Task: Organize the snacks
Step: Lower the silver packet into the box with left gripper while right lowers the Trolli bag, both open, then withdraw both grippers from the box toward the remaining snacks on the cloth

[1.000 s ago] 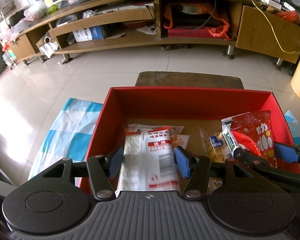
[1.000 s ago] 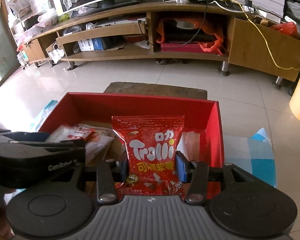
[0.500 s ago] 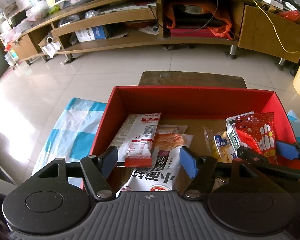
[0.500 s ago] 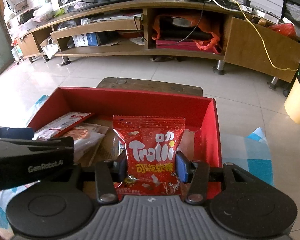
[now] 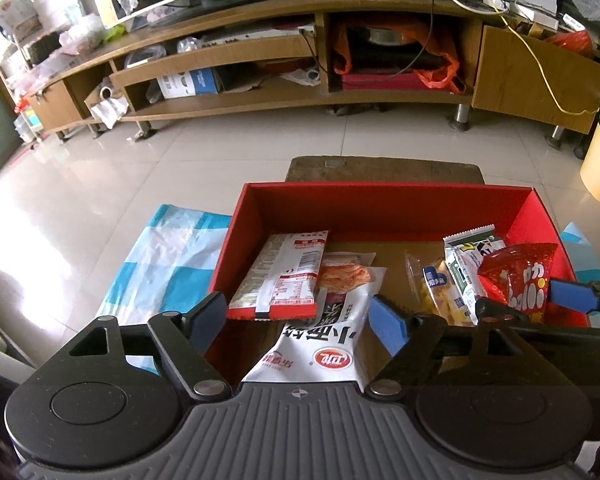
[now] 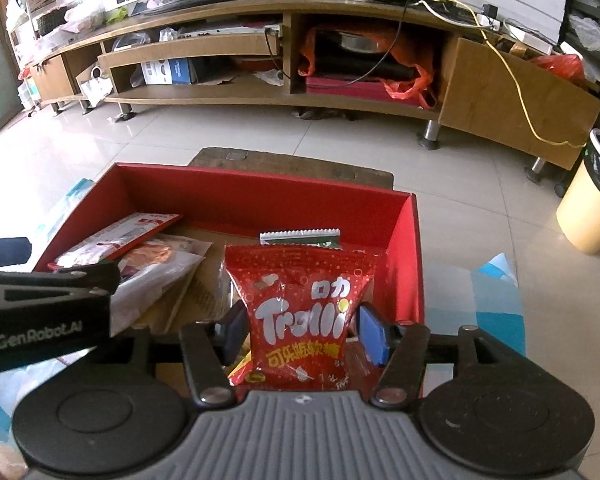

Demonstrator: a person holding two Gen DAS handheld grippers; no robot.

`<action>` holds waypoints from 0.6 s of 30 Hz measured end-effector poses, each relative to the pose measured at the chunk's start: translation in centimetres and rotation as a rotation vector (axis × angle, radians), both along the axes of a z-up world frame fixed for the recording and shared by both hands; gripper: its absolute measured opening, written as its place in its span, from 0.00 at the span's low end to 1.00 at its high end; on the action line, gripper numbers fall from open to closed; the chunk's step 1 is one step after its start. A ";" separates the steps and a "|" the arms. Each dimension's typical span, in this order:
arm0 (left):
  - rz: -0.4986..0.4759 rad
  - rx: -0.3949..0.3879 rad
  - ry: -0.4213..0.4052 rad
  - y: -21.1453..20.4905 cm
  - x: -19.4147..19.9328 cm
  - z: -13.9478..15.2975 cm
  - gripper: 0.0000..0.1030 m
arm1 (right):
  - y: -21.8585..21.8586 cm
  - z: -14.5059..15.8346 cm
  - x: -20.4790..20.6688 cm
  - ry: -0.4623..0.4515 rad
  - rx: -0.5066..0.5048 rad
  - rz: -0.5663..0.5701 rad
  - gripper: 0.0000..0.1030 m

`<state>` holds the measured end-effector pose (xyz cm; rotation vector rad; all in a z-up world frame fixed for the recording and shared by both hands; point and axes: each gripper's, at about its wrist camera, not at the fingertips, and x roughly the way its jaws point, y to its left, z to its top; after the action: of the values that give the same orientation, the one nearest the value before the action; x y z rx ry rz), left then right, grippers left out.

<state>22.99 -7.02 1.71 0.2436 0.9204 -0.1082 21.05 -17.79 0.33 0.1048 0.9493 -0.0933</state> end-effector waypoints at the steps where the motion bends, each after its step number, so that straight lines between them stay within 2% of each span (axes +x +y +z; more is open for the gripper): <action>1: 0.001 -0.001 0.000 0.1 -0.1 0.1 0.81 | 0.0 0.1 -0.1 0.000 -0.002 0.002 0.53; 13: 0.001 -0.019 -0.005 1.2 -1.5 0.9 0.83 | 0.0 0.8 -1.1 -0.009 -0.007 0.003 0.54; 18: 0.000 -0.029 -0.010 1.7 -2.2 1.4 0.83 | -0.1 1.7 -1.7 -0.036 0.000 -0.003 0.58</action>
<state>20.83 -5.33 3.13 0.2173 0.9086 -0.1197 19.30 -17.89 2.01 0.1079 0.9133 -0.0942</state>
